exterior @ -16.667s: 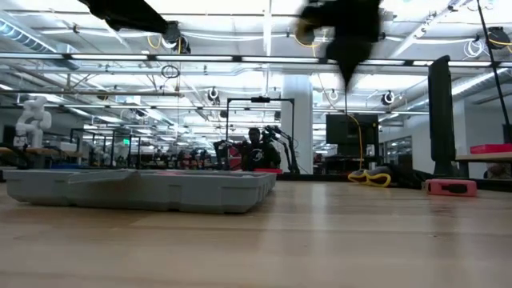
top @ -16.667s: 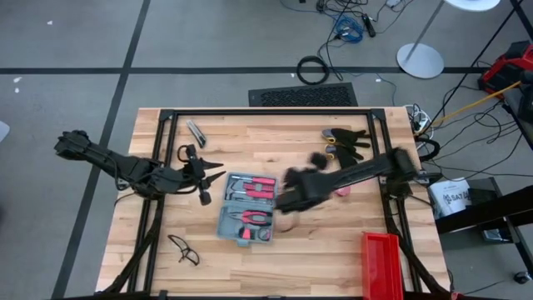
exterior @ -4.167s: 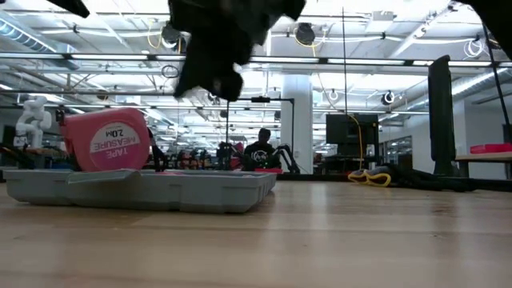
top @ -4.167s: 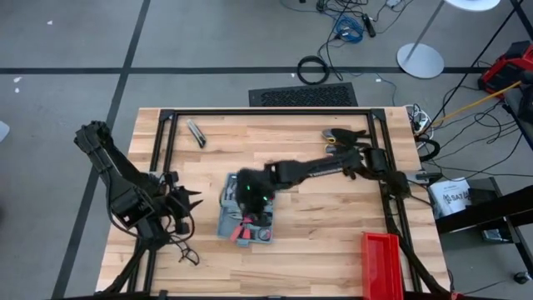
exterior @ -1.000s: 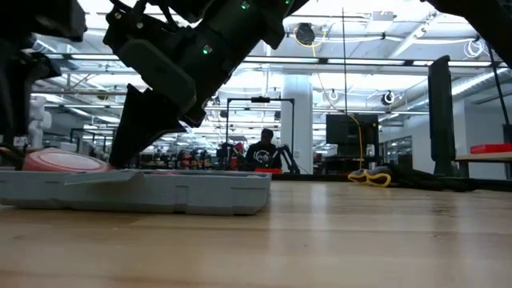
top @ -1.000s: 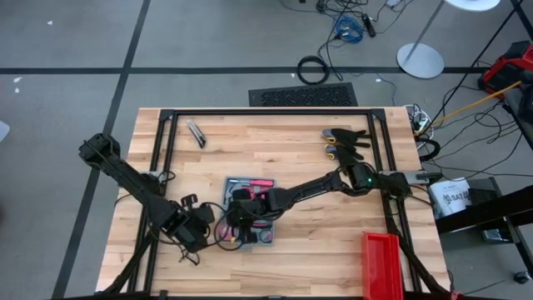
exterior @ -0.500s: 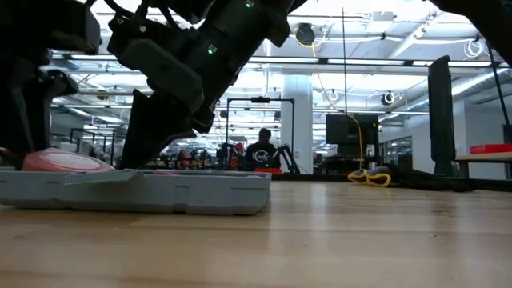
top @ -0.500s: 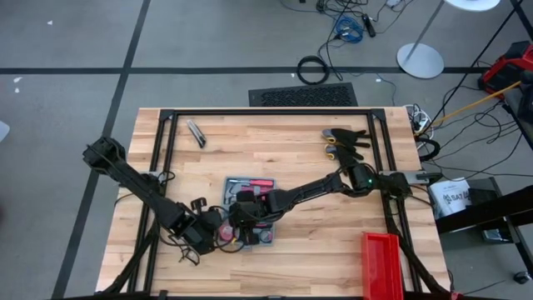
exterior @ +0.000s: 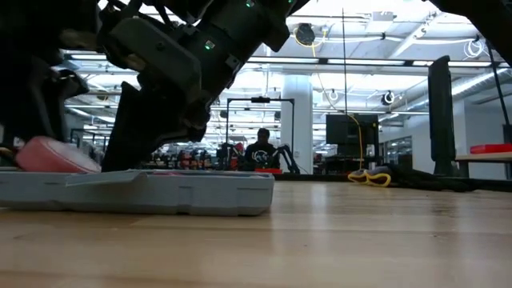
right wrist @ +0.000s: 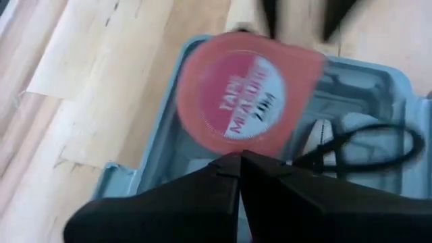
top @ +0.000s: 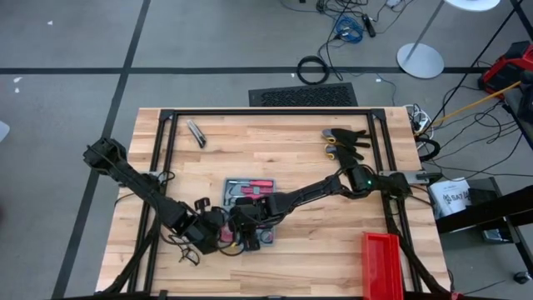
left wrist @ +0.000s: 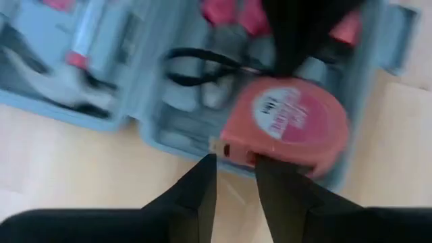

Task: Prefit tool cases
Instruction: Put the pink tape measure into the gray prefit tool case

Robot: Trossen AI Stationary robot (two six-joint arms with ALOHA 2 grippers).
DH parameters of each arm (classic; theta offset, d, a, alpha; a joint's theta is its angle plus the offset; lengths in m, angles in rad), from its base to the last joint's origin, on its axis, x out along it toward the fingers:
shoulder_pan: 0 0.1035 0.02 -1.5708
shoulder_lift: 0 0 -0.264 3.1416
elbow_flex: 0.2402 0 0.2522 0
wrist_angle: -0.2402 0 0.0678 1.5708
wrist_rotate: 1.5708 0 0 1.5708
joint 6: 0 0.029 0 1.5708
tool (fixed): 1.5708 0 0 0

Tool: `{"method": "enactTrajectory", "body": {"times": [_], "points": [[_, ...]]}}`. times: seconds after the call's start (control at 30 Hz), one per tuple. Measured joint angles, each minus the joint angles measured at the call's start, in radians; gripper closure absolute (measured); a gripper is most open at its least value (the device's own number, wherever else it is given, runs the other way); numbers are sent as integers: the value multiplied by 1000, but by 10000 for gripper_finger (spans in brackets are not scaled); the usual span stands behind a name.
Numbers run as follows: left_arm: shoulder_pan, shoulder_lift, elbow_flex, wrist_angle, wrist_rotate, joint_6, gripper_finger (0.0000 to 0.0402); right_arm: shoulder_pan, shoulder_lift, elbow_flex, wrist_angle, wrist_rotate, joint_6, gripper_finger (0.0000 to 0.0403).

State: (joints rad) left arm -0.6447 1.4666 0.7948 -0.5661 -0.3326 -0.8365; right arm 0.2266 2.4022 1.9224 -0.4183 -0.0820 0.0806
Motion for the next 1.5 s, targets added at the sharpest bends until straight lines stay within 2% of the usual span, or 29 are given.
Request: {"method": "enactTrajectory", "body": {"times": [0.13, 0.27, 0.43, 0.57, 0.63, 0.77, 0.83, 1.17, 1.5], "points": [[25, 0, 0, 8, -68, 25, 290, 8, -1, 0, 20, -7, -14, 403], [55, 0, 0, 16, -69, 87, 290, 16, -14, 0, 58, -63, -17, 403], [86, 0, 0, 15, -86, 156, 290, 23, -16, 24, 33, -63, -13, 403], [86, -22, 28, -88, -60, 152, 290, 27, -16, 82, -93, 115, -8, 403], [66, -46, 45, -142, -33, 111, 290, 28, -17, 96, -116, 160, -4, 403], [22, -74, 48, -146, 110, 44, 290, 14, -13, 97, -126, 160, 27, 403], [2, -69, 48, -143, 139, 8, 290, 5, -6, 95, -140, 161, 45, 403], [-4, 0, 48, -18, 123, 6, 290, 5, 1, 50, -108, 133, 70, 403], [14, 35, 48, -8, 97, 35, 290, 3, 0, -3, -12, 55, 87, 403]]}}
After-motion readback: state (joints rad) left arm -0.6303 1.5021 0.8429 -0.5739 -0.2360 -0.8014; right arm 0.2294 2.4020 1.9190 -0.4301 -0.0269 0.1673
